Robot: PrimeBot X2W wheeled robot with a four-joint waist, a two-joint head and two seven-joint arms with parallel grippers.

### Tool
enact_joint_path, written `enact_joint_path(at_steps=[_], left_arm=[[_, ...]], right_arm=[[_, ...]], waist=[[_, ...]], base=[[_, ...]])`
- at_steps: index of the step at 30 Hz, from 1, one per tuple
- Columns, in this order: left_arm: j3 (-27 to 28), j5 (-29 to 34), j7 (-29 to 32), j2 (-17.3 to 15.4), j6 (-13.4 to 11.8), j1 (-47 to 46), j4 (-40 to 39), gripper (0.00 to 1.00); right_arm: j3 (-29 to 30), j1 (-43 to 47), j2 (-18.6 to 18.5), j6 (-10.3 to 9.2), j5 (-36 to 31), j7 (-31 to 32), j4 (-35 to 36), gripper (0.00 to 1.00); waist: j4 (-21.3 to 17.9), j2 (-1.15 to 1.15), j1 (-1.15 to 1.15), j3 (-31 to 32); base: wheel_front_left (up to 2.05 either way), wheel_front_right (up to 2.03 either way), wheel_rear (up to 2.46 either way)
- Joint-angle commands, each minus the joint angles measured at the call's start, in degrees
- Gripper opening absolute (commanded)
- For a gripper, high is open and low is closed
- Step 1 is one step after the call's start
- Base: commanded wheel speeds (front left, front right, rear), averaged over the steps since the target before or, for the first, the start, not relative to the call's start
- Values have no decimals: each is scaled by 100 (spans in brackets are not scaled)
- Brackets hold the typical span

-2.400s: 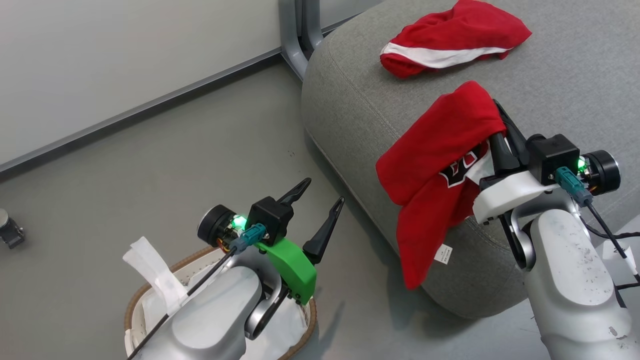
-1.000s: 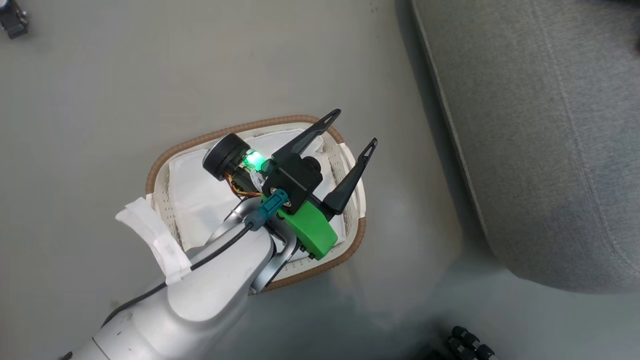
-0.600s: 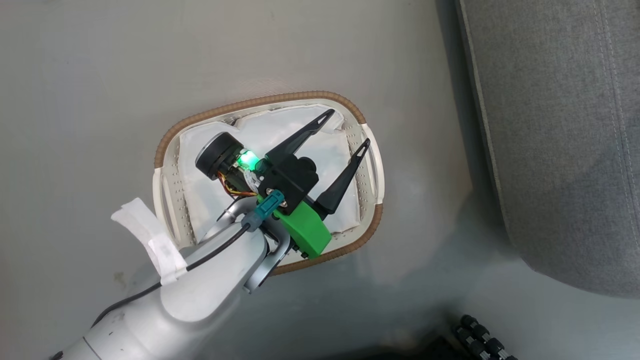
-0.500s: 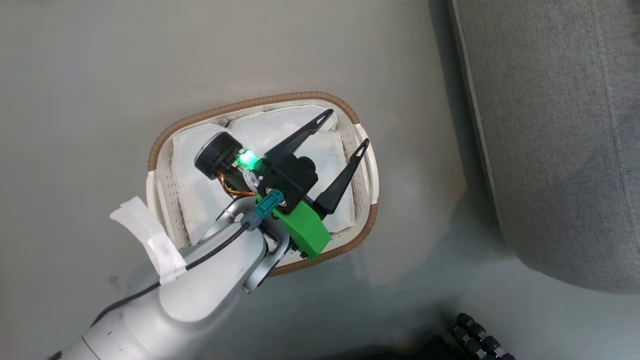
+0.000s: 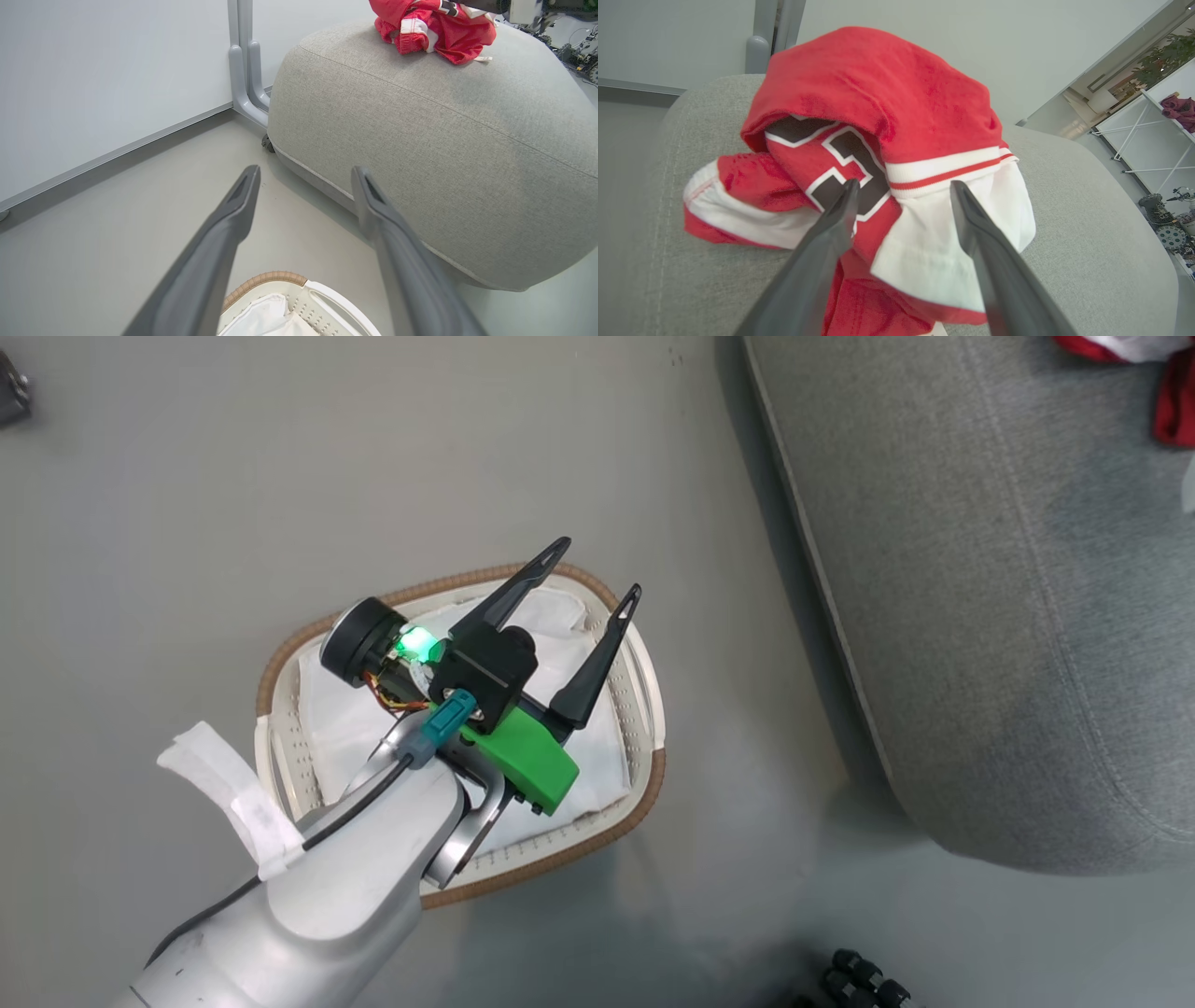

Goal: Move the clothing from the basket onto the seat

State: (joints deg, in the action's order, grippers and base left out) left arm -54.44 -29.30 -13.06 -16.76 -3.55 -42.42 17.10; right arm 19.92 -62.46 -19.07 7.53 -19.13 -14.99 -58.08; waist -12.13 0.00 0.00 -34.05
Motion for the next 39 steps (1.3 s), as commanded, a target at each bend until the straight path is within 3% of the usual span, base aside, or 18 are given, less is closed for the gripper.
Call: enact_joint_path(at_steps=[1,10,15,23,29,39], left_arm=[[44,-88,-59,0,-46,107,49,100],[523,-361,-216,156,-153,608,263,100],[1150,-337,-213,205,-259,1141,155,100],[2272,-101,-212,295,-337,2090,-51,100],[3087,104,-209,444,-388,2799,-223,100],[3924,426,-210,732,-237,3772,-388,100]], right_arm=[[-93,212,20,-8,116,-22,55,100],[-806,666,18,-8,694,-26,382,100],[-1166,759,126,-8,1087,-26,453,100],[-1642,1361,607,-8,1901,-27,661,100],[-1772,2264,972,-8,2485,-27,1368,100],[-1846,3910,1464,-8,2460,-27,2926,100]], waist=[[-48,0,0,390],[253,0,0,1382],[470,0,0,1900],[796,0,0,2506],[1028,0,0,2780],[1304,0,0,3000]], base=[[0,0,0],[0,0,0],[0,0,0],[0,0,0],[0,0,0],[0,0,0]])
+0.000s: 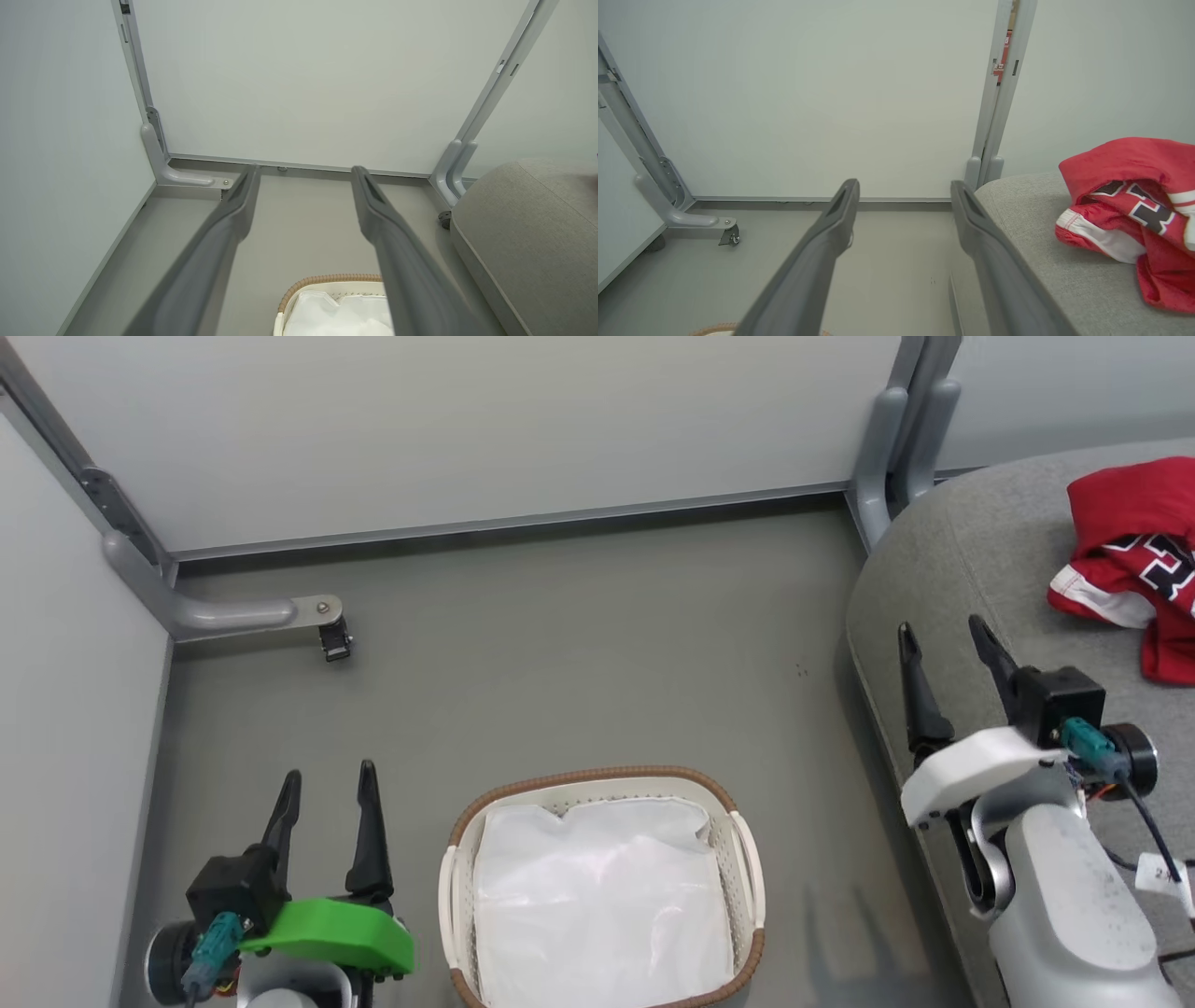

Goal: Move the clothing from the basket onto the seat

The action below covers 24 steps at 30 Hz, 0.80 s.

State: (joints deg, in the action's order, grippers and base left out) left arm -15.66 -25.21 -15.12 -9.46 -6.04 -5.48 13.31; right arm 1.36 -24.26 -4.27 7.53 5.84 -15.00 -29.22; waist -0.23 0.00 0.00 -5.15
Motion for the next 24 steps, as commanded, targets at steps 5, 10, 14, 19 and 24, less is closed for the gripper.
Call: enact_joint_path(at_steps=[5,10,14,19,24], left_arm=[[325,112,-4,186,207,476,-98,100],[518,212,-4,328,376,707,-123,100],[592,314,-4,404,467,778,-112,100],[703,401,-4,461,532,853,-80,100],[752,491,-4,516,581,892,-28,100]], right_arm=[[-65,919,114,-8,6,-26,675,100],[-419,1553,117,-8,424,-26,1135,100],[-542,1881,122,-8,646,-26,1409,100],[-634,2106,123,-8,790,-26,1527,100],[-583,2163,126,-8,813,-26,1440,100]], waist=[[211,0,0,265],[272,0,0,334],[294,0,0,347],[250,0,0,358],[188,0,0,382]], base=[[0,0,0],[0,0,0],[0,0,0],[0,0,0],[0,0,0]])
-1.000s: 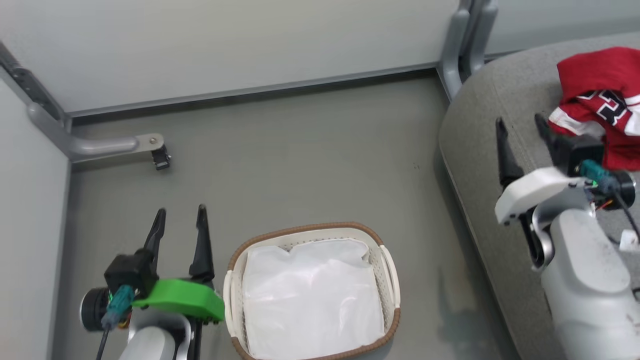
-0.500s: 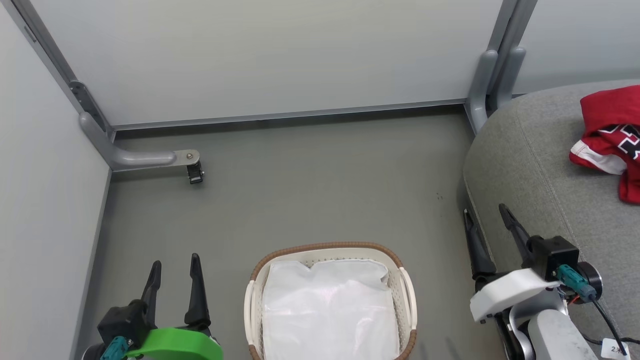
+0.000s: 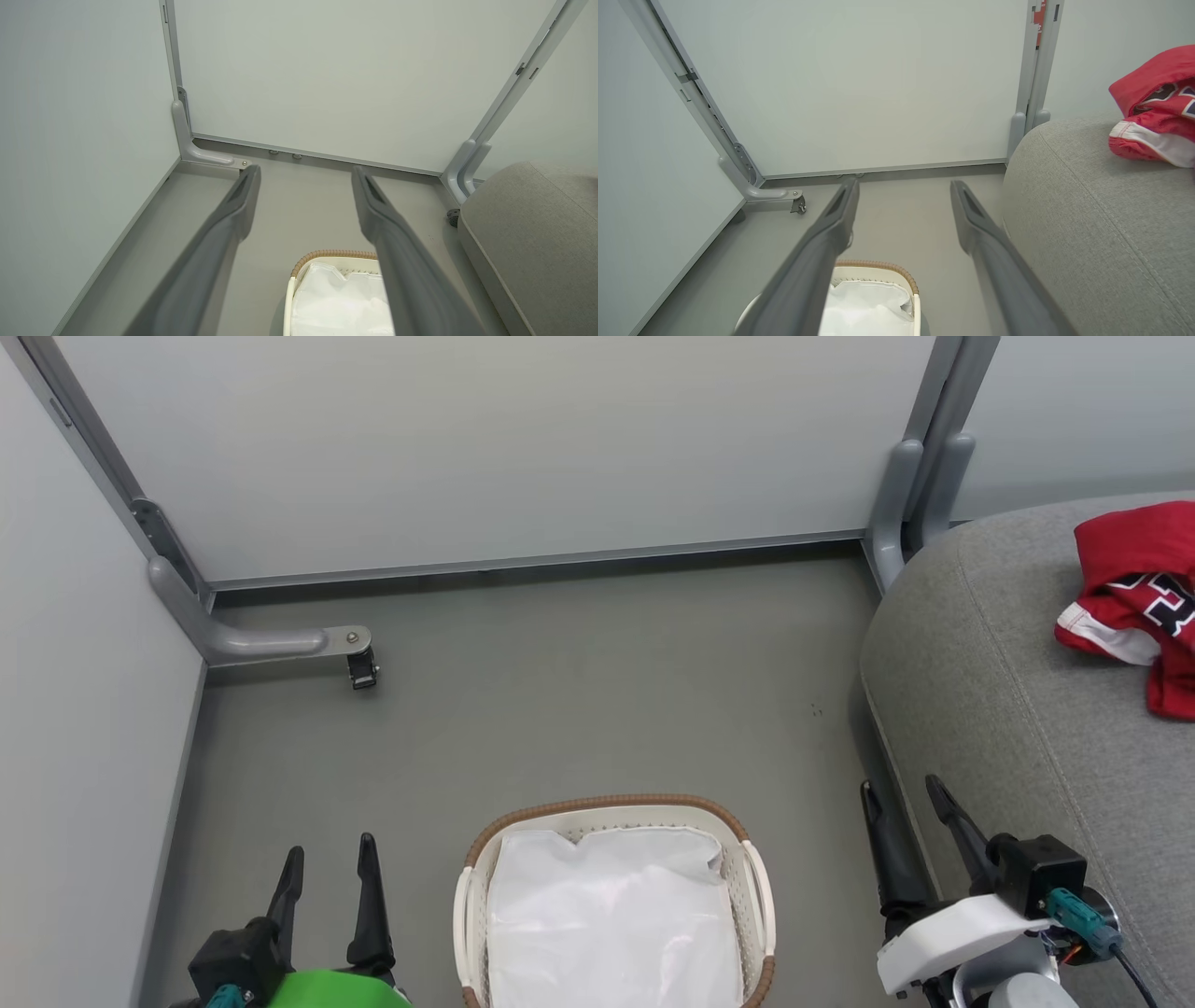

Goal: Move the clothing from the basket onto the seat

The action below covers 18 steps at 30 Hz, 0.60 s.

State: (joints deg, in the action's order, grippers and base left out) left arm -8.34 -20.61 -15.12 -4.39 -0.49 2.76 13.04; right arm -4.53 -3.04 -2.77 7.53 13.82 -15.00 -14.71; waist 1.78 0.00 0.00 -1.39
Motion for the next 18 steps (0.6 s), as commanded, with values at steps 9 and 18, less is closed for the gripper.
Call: enact_joint_path(at_steps=[9,18], left_arm=[[67,89,-4,74,110,81,101,100],[119,137,-4,100,152,0,129,100]], right_arm=[[51,9,-23,-8,-34,-26,-58,100],[68,-47,-23,-8,27,-26,-73,100]], waist=[[-40,0,0,15],[-17,0,0,-31]], base=[[0,0,0],[0,0,0]])
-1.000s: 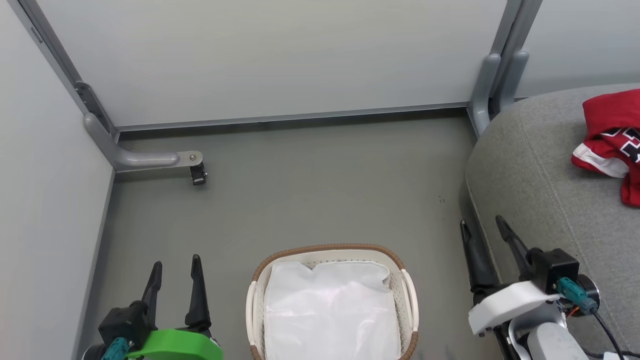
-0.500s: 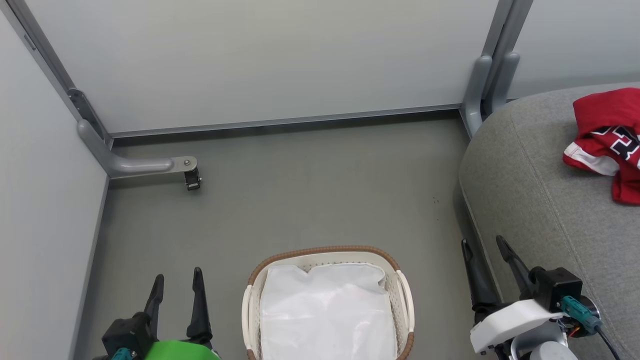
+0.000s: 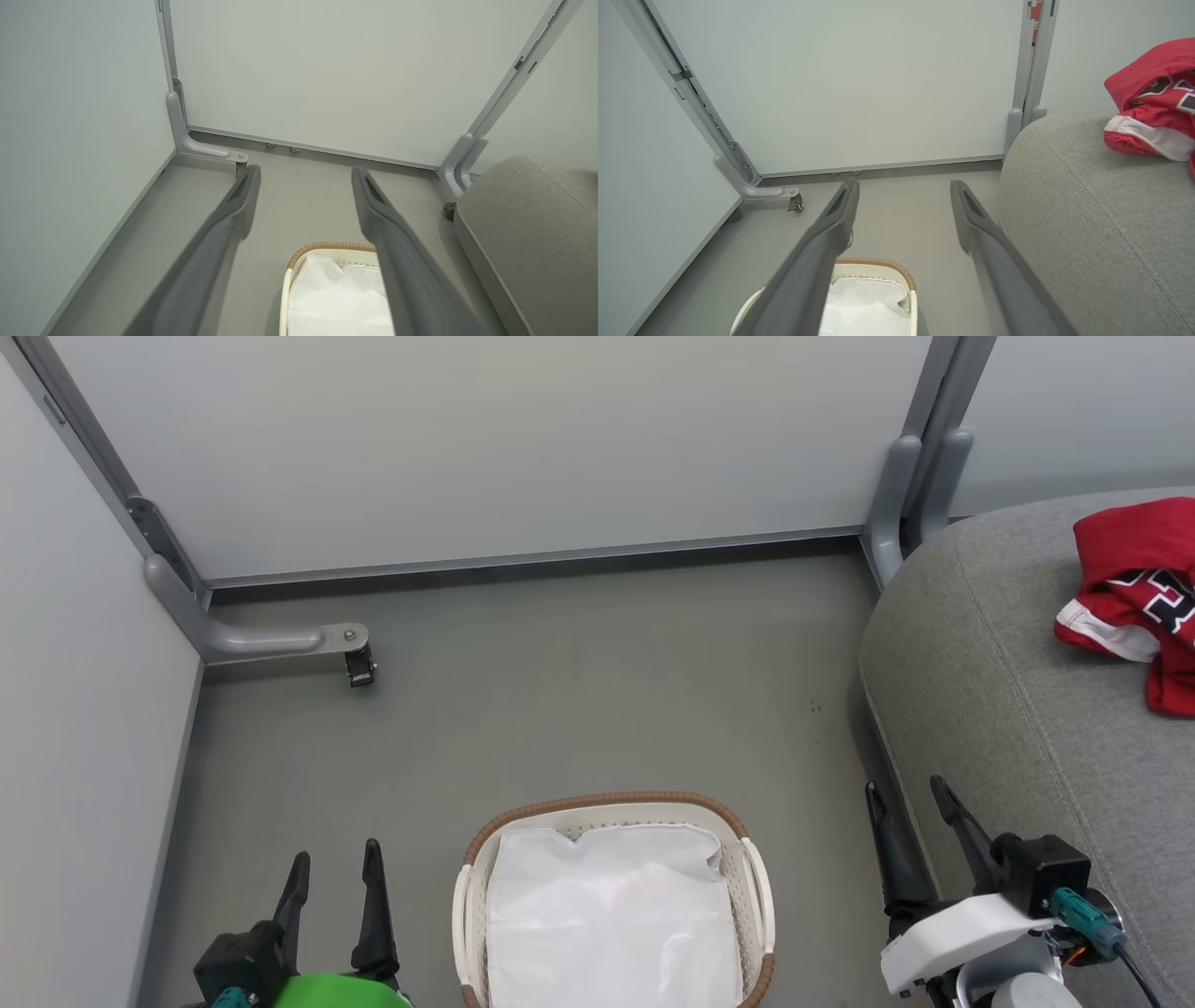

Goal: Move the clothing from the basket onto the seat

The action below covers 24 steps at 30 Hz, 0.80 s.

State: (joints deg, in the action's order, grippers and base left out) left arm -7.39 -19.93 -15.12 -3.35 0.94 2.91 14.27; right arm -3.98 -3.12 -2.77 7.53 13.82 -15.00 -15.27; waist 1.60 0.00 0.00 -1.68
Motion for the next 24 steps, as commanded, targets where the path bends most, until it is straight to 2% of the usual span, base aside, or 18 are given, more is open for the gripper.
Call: enact_joint_path(at_steps=[1,3,4,9,24], left_arm=[[30,72,-4,-2,8,-17,12,100],[39,66,-4,3,19,-24,27,100],[18,-1,1,12,7,0,32,0],[11,-101,25,31,13,-3,238,0],[288,-1509,449,33,141,-200,185,0]], right_arm=[[14,-41,-23,-8,31,-26,-16,100],[17,-44,-23,-8,36,-26,-18,100],[3,-7,0,0,10,0,1,0],[-18,77,28,0,99,28,-170,0],[143,-8,-22,-1,1675,407,-102,0]], waist=[[1,0,0,-4],[1,0,0,-9],[1,0,0,-10],[-1,0,0,-10],[-20,0,0,9]], base=[[0,0,0],[0,0,0],[0,0,0],[0,0,0],[0,0,0]])
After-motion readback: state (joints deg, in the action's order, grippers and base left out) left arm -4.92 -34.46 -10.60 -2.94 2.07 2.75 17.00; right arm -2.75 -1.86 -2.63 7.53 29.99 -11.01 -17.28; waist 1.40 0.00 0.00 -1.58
